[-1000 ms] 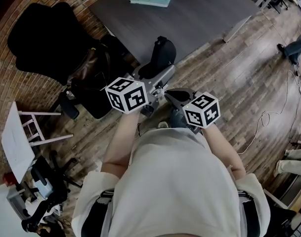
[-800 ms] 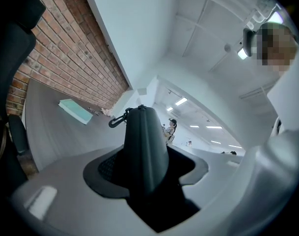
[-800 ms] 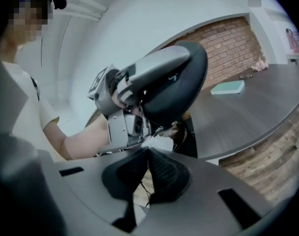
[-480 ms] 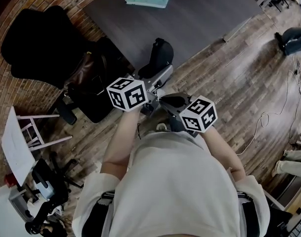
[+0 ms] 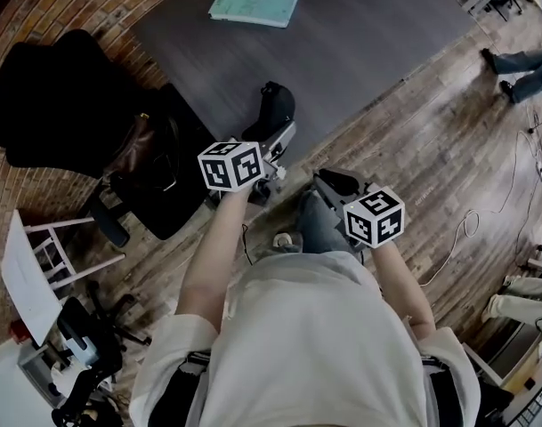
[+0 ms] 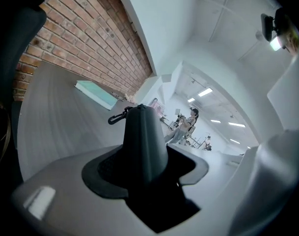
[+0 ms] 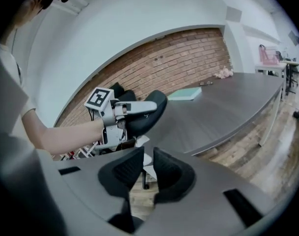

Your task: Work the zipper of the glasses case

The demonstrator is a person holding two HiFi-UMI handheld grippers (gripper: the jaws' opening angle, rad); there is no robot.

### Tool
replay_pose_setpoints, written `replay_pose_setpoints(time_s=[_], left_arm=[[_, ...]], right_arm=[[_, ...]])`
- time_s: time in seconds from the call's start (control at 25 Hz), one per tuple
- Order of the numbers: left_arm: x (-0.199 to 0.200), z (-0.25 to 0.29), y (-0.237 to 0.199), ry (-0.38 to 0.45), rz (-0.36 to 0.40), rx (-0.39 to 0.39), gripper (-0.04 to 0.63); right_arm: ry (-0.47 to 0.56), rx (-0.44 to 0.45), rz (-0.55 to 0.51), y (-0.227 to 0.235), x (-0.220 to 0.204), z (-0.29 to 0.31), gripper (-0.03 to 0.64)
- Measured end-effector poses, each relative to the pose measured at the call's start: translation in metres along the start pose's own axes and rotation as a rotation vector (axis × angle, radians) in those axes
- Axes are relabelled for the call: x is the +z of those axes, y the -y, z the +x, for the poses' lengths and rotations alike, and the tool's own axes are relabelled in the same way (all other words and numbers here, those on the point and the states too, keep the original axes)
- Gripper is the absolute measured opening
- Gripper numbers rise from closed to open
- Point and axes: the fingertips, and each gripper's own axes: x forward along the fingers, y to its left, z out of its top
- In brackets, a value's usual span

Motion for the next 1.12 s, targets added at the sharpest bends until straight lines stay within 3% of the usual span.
replay_pose_setpoints(time_s=[0.44, 0.68, 0.92, 1.12], left_arm=[[-0.01, 0.078, -0.073, -0.131, -0.031, 0.204, 0.258], [-0.02, 0.089, -0.087, -0.2, -0.008, 0.255, 0.258], [-0.009, 0.071, -0.084, -0.137, -0.015, 0.251, 0.291], [-0.003, 0.028, -0.068, -0.077, 0.022, 0.257, 0.296]], right_arm=[[-0.005, 0.027, 0.041, 0.051, 0.015, 0.018, 0.058], [-0.014, 0.033, 0.036, 0.059, 0.016, 0.019, 0.058], [-0.012, 0.034, 0.027, 0.049, 0.017, 0.016, 0.058], [0.018, 0.009, 0.023, 0.033, 0.014, 0.003, 0.058]])
